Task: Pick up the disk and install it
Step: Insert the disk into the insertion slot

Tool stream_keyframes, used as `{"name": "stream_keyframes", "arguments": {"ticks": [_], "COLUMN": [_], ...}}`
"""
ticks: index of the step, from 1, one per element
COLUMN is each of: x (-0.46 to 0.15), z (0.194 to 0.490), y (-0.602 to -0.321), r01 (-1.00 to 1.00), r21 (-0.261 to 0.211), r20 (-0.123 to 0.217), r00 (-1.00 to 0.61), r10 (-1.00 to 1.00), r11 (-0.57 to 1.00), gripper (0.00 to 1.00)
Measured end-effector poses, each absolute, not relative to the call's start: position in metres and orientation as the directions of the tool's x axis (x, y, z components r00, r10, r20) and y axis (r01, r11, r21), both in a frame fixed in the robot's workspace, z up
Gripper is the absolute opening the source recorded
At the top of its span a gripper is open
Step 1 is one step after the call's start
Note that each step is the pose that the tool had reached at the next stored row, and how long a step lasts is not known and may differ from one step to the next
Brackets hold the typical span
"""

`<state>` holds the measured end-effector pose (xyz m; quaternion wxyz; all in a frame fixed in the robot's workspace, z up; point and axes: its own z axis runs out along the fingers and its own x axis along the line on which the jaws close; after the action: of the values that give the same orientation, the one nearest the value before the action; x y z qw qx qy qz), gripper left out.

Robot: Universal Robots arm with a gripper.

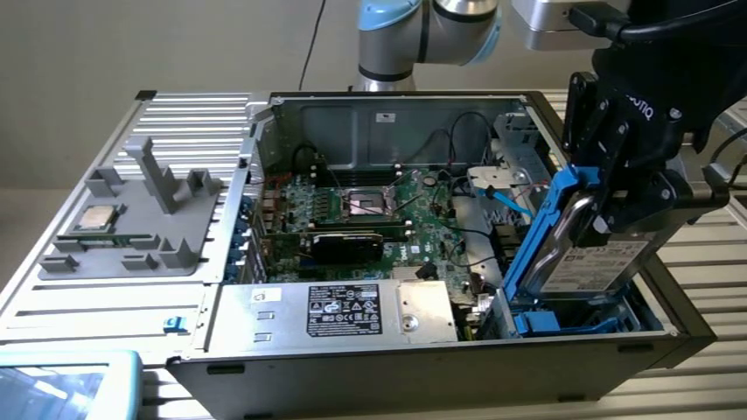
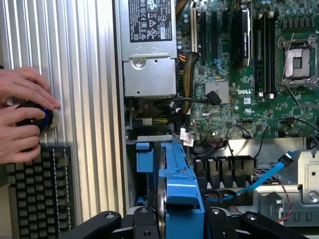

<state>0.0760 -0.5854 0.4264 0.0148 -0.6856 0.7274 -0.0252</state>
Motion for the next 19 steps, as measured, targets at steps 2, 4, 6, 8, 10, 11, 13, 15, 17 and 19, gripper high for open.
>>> {"name": "stream_keyframes", "arguments": {"ticks": [2, 4, 6, 8, 10, 11, 13, 15, 17, 19], "x": [0.076, 0.0759, 0.0754, 0.0746, 0.0734, 0.0728, 0.0721, 0.0722, 0.072, 0.0718], "z": [0.4264, 0.4275, 0.4282, 0.4285, 0.4286, 0.4286, 0.4286, 0.4286, 0.4286, 0.4286], "y": [-0.5854, -0.5854, -0.5854, -0.5854, -0.5854, -0.5854, -0.5854, -0.5854, -0.5854, -0.5854], "r01": [-0.997, -0.997, -0.997, -0.997, -0.997, -0.997, -0.996, -0.996, -0.996, -0.996], "r21": [-0.057, -0.059, -0.061, -0.064, -0.068, -0.069, -0.073, -0.073, -0.073, -0.073], "r20": [0.013, 0.013, 0.013, 0.013, 0.013, 0.013, 0.012, 0.012, 0.012, 0.012], "r00": [-0.058, -0.055, -0.053, -0.05, -0.048, -0.047, -0.045, -0.045, -0.045, -0.044], "r10": [-0.998, -0.998, -0.999, -0.999, -0.999, -0.999, -0.999, -0.999, -0.999, -0.999], "r11": [0.057, 0.054, 0.052, 0.05, 0.047, 0.046, 0.044, 0.044, 0.044, 0.043], "gripper": [0.37, 0.37, 0.37, 0.37, 0.37, 0.37, 0.37, 0.37, 0.37, 0.37]}}
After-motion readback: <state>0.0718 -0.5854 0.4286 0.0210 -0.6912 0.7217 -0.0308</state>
